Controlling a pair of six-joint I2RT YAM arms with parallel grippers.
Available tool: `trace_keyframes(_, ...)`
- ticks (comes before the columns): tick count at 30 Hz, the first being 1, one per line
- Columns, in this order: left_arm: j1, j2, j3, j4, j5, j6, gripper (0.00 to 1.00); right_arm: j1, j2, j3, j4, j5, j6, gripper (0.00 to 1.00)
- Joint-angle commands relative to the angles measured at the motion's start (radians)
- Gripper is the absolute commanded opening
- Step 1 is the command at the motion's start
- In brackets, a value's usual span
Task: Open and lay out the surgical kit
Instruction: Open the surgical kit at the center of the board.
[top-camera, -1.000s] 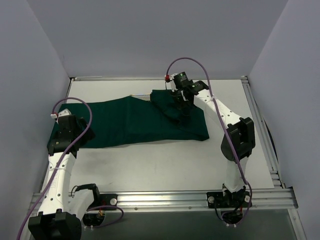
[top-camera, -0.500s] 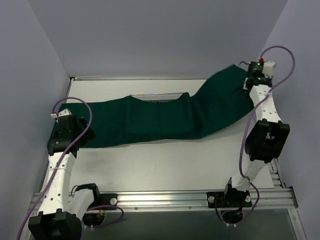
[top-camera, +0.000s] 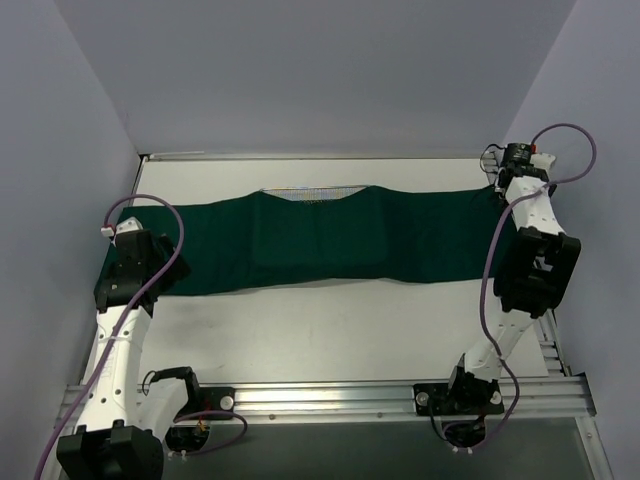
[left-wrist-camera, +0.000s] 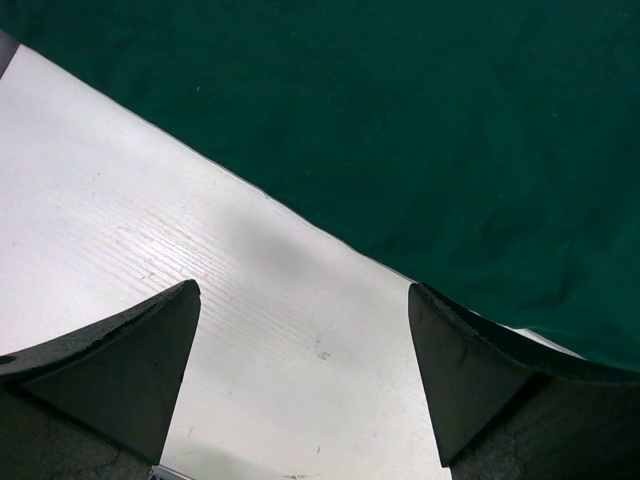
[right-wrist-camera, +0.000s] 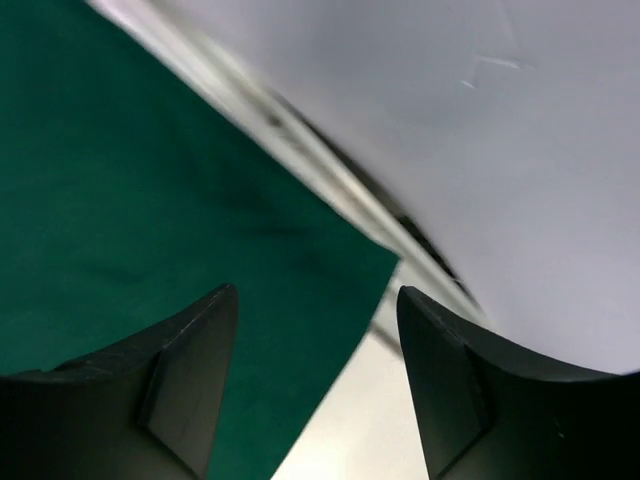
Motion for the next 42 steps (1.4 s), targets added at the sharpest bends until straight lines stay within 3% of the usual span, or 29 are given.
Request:
trace_keyframes(1, 0.003, -0.005, -0.001, 0.035, 0.009, 0.002, 0.94, 0.043, -0.188, -0.018, 0.066, -0.181, 0.036, 0.62)
trace_keyframes(11, 0.002, 0.06, 0.046, -0.001, 0.027, -0.05, 0.94, 0.143, -0.392, -0.24, 0.143, -0.364, 0.179, 0.82)
trace_keyframes(19, 0.002, 0.204, 0.174, -0.041, -0.005, -0.154, 0.94, 0.149, -0.354, -0.267, 0.162, -0.329, 0.363, 0.91)
trace_keyframes(35, -0.015, 0.756, 0.484, 0.107, -0.037, -0.191, 0.94, 0.175, -0.144, -0.27, 0.234, -0.212, 0.381, 0.84)
trace_keyframes(42, -0.016, 0.949, 0.594, 0.107, -0.028, -0.191, 0.94, 0.174, -0.035, -0.273, 0.227, -0.197, 0.377, 0.7)
